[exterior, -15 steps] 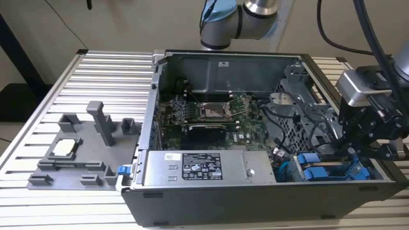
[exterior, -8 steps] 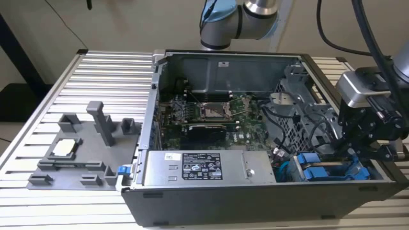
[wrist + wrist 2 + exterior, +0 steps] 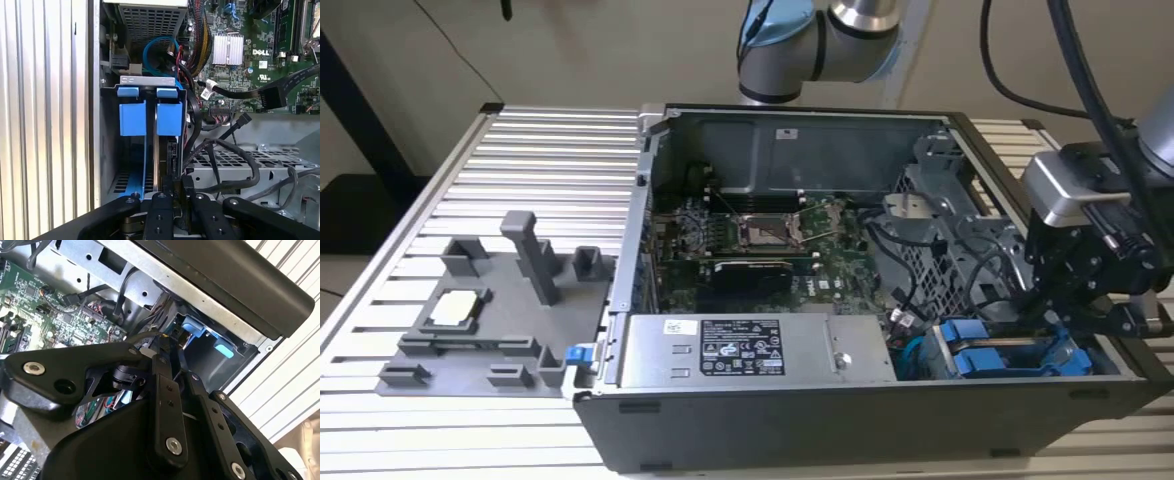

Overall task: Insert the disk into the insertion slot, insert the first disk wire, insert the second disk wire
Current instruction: 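Insert the first disk wire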

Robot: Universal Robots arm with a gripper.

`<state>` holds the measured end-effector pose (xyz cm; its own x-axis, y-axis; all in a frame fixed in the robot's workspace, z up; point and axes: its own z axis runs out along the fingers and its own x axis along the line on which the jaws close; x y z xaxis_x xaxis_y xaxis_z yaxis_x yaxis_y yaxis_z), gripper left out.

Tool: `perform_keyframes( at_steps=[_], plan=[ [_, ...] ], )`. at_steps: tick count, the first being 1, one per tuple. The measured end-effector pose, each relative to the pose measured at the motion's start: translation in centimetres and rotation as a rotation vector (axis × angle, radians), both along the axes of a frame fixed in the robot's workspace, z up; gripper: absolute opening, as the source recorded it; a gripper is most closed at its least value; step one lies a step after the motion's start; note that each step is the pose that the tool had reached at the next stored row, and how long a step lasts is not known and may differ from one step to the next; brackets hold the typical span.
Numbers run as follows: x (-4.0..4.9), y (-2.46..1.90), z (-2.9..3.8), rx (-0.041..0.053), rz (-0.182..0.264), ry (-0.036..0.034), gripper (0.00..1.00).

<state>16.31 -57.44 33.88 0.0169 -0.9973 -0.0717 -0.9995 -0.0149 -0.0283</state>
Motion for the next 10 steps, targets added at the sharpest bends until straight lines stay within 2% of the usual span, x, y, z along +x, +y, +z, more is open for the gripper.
perform_keyframes(
  at_steps=[5, 10],
  plan=[
    [0.00, 0.00, -0.41, -0.0004, 0.000, -0.0002, 0.19],
    [0.00, 0.00, -0.52, -0.0003, 0.000, -0.0005, 0.19]
  ],
)
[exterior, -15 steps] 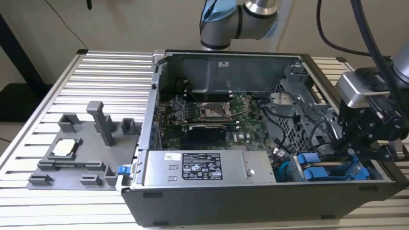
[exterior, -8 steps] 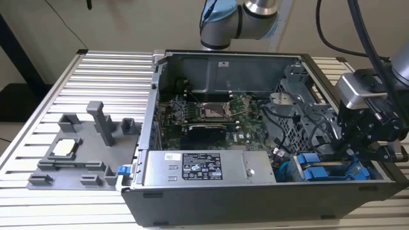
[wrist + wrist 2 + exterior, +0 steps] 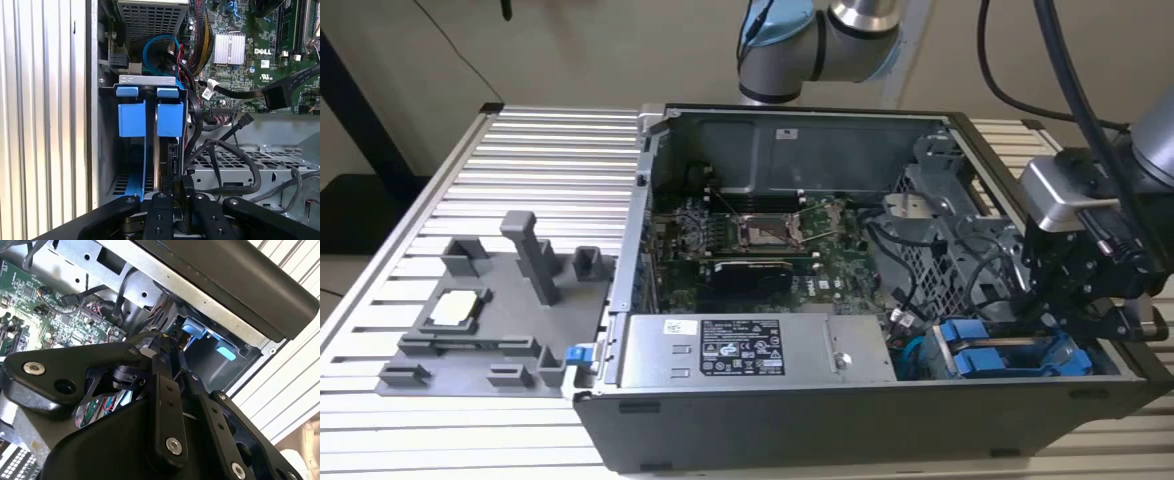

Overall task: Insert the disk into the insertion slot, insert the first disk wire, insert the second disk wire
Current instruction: 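Insert the first disk wire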

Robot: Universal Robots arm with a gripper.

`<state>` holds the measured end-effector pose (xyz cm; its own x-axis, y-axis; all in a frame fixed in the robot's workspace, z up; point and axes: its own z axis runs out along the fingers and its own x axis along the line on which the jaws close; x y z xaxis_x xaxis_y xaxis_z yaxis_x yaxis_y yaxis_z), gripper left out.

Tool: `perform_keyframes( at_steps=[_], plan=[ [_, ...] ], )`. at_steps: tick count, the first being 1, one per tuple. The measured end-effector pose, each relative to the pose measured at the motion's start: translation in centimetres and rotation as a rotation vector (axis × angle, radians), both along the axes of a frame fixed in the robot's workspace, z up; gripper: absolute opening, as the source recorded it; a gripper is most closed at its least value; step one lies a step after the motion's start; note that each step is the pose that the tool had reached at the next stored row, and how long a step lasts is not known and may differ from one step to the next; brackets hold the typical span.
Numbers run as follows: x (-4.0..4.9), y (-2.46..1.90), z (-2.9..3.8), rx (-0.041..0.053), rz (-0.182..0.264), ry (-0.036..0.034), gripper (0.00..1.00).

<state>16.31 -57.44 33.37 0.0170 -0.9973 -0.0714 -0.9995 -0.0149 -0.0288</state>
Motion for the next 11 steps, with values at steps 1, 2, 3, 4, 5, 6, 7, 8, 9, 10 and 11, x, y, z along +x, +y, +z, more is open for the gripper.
perform_keyframes(
  at_steps=[1, 2, 3, 4, 5, 6, 7, 8, 9, 10, 11],
  plan=[
    [0.00, 0.00, 0.00, 0.0001, 0.000, -0.0001, 0.19],
    [0.00, 0.00, -0.01, 0.0002, 0.000, -0.0002, 0.19],
    [0.00, 0.00, -0.06, 0.0014, 0.000, -0.0002, 0.19],
    [0.00, 0.00, -0.05, 0.0010, 0.000, -0.0004, 0.20],
    [0.00, 0.00, -0.05, 0.0010, 0.000, -0.0005, 0.27],
    [0.00, 0.00, 0.05, 0.0000, 0.000, -0.0005, 0.27],
    [0.00, 0.00, 0.24, 0.0005, 0.000, -0.0005, 0.27],
    [0.00, 0.00, 0.56, 0.0002, 0.000, -0.0005, 0.27],
    [0.00, 0.00, 0.97, 0.0005, 0.000, -0.0005, 0.27],
    [0.00, 0.00, 1.44, 0.0000, 0.000, -0.0005, 0.27],
    [0.00, 0.00, 1.88, 0.0003, 0.000, -0.0005, 0.27]
  ],
)
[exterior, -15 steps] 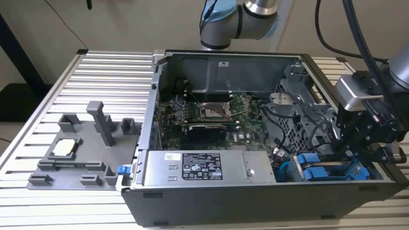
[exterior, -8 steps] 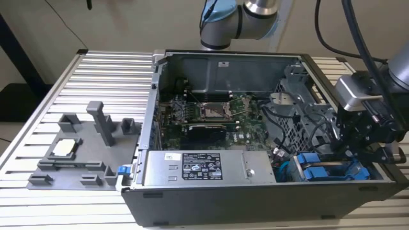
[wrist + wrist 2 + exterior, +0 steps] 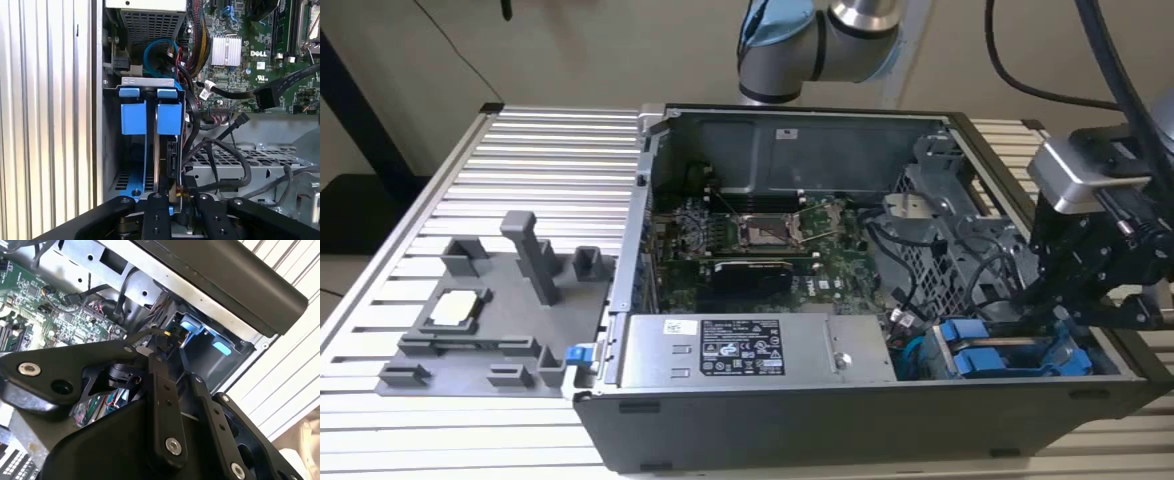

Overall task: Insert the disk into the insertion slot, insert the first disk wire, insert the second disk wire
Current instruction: 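Insert the first disk wire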

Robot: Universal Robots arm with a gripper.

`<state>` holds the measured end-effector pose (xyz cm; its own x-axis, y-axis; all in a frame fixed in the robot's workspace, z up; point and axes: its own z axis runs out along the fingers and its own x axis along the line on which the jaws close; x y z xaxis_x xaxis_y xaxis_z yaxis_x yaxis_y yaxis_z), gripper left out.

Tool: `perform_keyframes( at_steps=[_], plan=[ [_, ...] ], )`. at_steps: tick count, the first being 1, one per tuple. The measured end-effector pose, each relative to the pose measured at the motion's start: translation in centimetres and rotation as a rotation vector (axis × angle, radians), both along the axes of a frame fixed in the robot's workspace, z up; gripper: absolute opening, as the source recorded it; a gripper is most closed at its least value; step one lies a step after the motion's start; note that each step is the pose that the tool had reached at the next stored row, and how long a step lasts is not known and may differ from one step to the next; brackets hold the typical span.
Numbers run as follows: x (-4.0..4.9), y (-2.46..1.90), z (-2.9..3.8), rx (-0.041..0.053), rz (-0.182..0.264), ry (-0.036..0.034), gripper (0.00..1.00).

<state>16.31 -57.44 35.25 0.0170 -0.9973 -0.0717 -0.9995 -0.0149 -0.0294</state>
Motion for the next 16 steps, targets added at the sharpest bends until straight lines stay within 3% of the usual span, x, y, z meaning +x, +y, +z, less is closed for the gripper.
perform_keyframes(
  at_steps=[8, 13, 16],
  plan=[
    [0.00, 0.04, 3.45, -0.0003, 0.000, 0.0000, 0.27],
    [0.00, 0.18, 3.52, -0.0002, 0.000, 0.0000, 0.27],
    [0.00, 1.09, 3.53, -0.0003, 0.000, 0.0000, 0.27]
  ],
)
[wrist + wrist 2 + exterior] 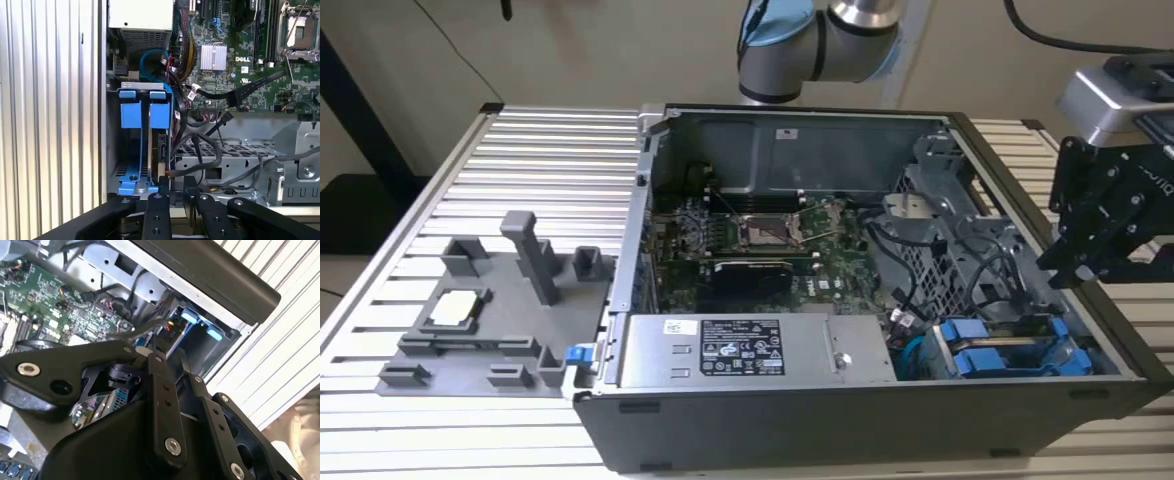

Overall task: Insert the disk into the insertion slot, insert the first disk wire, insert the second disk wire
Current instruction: 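Insert the first disk wire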

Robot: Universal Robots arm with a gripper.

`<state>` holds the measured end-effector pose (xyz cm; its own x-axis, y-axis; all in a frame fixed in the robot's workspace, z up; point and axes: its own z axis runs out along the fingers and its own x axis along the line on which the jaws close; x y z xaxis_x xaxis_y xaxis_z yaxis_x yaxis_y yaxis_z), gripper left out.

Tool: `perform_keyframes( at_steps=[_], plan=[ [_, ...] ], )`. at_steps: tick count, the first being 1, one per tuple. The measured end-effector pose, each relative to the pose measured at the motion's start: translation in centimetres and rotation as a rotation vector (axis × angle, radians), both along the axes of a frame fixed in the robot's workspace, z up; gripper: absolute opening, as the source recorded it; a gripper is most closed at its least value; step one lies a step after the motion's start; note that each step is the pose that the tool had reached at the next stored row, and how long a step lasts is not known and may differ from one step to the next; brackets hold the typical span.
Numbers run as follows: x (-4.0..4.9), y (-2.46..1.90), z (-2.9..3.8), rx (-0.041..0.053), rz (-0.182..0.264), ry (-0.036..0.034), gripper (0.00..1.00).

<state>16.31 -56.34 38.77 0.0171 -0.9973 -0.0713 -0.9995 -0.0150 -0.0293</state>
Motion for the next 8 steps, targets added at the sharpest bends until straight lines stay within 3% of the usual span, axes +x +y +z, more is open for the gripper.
perform_keyframes(
  at_steps=[8],
  plan=[
    [0.00, 3.12, 0.00, 0.0000, 0.000, 0.0000, 0.27]
  ],
)
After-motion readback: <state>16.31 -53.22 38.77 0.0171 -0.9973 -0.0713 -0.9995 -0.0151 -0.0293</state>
